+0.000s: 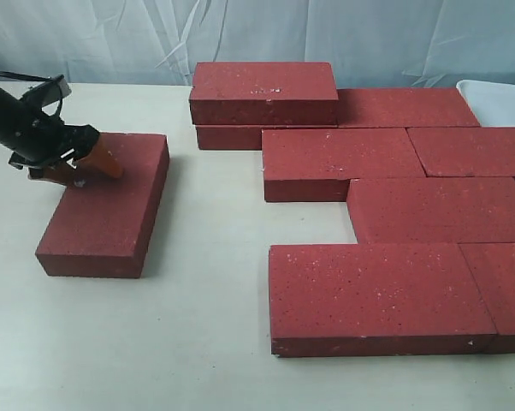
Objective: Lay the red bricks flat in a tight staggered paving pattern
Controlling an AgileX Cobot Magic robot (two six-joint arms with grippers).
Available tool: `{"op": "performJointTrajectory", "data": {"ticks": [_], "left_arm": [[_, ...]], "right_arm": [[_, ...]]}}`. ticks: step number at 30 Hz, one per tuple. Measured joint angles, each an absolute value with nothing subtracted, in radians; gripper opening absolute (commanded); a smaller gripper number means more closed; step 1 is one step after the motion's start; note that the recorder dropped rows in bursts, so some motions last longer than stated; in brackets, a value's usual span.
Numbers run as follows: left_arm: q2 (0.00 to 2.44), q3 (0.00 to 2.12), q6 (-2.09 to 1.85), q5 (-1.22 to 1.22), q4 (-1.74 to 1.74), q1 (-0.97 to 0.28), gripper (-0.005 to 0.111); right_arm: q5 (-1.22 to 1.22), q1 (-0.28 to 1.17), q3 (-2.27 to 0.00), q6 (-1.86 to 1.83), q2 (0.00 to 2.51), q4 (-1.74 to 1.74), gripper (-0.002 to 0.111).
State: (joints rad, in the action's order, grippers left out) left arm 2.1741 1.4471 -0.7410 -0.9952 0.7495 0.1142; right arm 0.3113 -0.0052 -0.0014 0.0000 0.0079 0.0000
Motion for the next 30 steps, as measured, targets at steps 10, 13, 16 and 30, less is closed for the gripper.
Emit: {"op": "performJointTrajectory", "data": {"ticks": [10,13,16,30], "left_arm": [[2.065,1.539,-1.055,-1.211,0.753,0.079,0.002],[2.074,1.539,-1.126,-1.212,0.728,0.042,0.002],[2.081,1.541,-1.206,-1.212,0.691,-0.013,0.002],[2.081,1.563,-1.490,-1.215,0.558,-0.229,0.055]], "right_arm": [[0.311,-0.005,-0.001,0.000,0.008,0.000,-0.001],[0.311,-0.005,-0.001,0.000,0.008,0.000,-0.001],[0.311,-0.005,-0.001,0.000,0.008,0.000,-0.001],[0.311,-0.005,-0.001,0.000,0.008,0.000,-0.001]]}}
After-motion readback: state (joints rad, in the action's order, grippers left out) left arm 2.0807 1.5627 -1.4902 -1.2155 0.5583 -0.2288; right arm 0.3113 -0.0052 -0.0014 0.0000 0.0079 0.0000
